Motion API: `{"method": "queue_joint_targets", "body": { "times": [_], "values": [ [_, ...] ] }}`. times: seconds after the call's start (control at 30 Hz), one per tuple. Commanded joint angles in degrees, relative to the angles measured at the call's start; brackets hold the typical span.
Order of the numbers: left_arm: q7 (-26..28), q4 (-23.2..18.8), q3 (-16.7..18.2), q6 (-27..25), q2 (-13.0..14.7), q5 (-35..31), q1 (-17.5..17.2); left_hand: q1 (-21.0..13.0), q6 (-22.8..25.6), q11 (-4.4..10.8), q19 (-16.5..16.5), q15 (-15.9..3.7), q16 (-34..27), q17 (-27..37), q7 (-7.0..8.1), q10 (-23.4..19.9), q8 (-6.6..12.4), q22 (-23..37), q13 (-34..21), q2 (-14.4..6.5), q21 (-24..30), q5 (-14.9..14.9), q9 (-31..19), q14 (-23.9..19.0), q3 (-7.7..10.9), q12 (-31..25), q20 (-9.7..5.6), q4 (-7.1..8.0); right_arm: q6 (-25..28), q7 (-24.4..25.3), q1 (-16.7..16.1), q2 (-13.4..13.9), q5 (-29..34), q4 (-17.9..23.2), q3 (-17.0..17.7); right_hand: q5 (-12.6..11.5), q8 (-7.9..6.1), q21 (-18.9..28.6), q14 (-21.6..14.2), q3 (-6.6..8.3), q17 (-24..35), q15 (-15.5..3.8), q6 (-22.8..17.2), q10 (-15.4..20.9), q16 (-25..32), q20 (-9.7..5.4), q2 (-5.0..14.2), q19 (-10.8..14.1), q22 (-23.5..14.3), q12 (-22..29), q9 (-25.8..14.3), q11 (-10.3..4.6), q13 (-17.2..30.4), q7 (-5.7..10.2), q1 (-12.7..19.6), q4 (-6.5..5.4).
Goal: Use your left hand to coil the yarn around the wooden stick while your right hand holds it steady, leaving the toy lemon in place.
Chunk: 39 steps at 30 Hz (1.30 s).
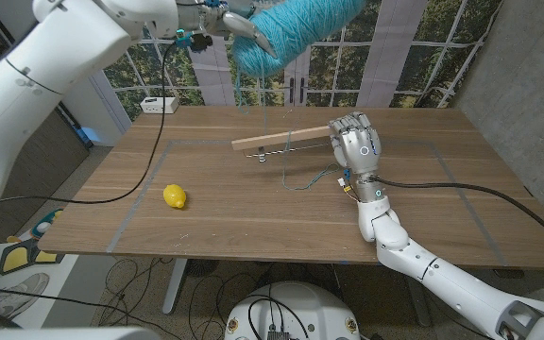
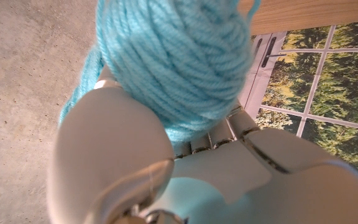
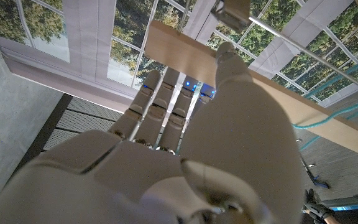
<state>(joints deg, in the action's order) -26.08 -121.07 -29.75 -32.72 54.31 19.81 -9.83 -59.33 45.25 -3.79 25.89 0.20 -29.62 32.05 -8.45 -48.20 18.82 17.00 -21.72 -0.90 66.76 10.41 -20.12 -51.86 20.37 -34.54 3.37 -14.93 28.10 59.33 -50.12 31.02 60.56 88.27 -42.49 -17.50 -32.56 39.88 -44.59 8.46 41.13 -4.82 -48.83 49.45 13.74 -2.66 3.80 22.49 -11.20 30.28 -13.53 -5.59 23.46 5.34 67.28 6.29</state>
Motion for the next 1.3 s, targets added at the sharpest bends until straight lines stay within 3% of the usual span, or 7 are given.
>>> {"method": "queue_joint_targets", "body": {
  "times": [0.03,0.4,0.67,0.87,1.3],
  "values": [
    [-1.13,-0.83,0.13,2.34,-0.8,1.07,0.09,-7.65,8.49,9.6,-0.53,-10.78,0.05,0.33,3.03,-9.92,-0.03,-0.08,-12.77,-8.44,0.5,0.04,-0.27,-7.62,7.3,0.15,-0.07,6.84,6.67,-5.16,2.01,-0.51,-3.75,1.01,-3.05,-0.36,-0.05,0.59,0.07,-0.26,0.09,-8.1,-7.09,3.85,0.03,-2.71,4.07,-0.25,0.04,-0.07,-2.74,-3.25,0.18,4.37,3.04,-0.29],
    [-1.93,-1.26,0.29,4.59,-1.57,2.62,-0.77,-7.6,8.51,9.5,-0.71,-10.79,0.19,0.41,3.03,-9.89,-0.3,-0.5,-12.83,-8.37,1.1,0.03,-0.42,-7.7,7.44,0.32,-0.07,6.78,13.32,-12.5,2.54,-1.13,-5.32,4.22,-4.11,-0.63,-0.08,1.13,-0.71,-0.4,0.0,-7.89,-8.28,5.65,0.34,-0.93,4.3,0.29,0.14,-0.45,-2.08,-1.62,-0.97,2.82,3.36,-0.22],
    [-1.84,-1.93,1.52,6.34,-0.77,4.29,-3.36,-7.58,8.65,9.64,-0.83,-10.73,0.23,0.57,3.11,-9.93,-0.5,-0.88,-12.9,-8.35,1.63,0.01,-0.55,-7.75,7.53,0.44,-0.09,6.72,16.69,-11.47,2.59,-3.22,-7.89,4.46,-2.97,-1.29,0.14,1.44,-2.17,-0.23,-0.96,-7.44,-8.94,6.86,0.12,0.08,4.04,0.59,0.3,-0.89,-1.34,-0.61,-2.09,1.81,3.58,0.0],
    [-2.28,-1.52,2.26,8.68,-0.57,5.96,-5.34,-7.53,8.71,9.51,-1.01,-10.58,0.35,0.62,3.08,-9.95,-0.66,-1.22,-13.06,-8.32,2.1,0.01,-0.75,-7.83,7.65,0.49,-0.12,6.69,18.01,-11.32,2.41,-3.84,-10.53,5.67,-1.99,-2.34,0.47,2.0,-4.56,0.0,-2.06,-7.14,-9.84,8.43,0.2,1.38,3.28,1.66,0.48,-1.21,-0.36,1.28,-3.28,0.33,3.83,0.5],
    [-3.92,-1.43,2.5,11.96,0.23,7.78,-8.31,-7.38,8.78,9.22,-1.22,-10.58,0.42,0.85,3.12,-9.96,-1.02,-1.8,-13.25,-8.33,2.91,0.0,-0.93,-7.95,7.75,0.66,-0.1,6.73,19.12,-7.44,1.83,-4.79,-14.91,6.93,0.36,-3.3,0.76,2.19,-5.57,0.36,-2.81,-6.88,-10.05,8.74,0.14,1.73,3.01,1.89,0.56,-1.44,-0.09,2.13,-3.34,-0.38,3.75,0.69]
  ]
}}
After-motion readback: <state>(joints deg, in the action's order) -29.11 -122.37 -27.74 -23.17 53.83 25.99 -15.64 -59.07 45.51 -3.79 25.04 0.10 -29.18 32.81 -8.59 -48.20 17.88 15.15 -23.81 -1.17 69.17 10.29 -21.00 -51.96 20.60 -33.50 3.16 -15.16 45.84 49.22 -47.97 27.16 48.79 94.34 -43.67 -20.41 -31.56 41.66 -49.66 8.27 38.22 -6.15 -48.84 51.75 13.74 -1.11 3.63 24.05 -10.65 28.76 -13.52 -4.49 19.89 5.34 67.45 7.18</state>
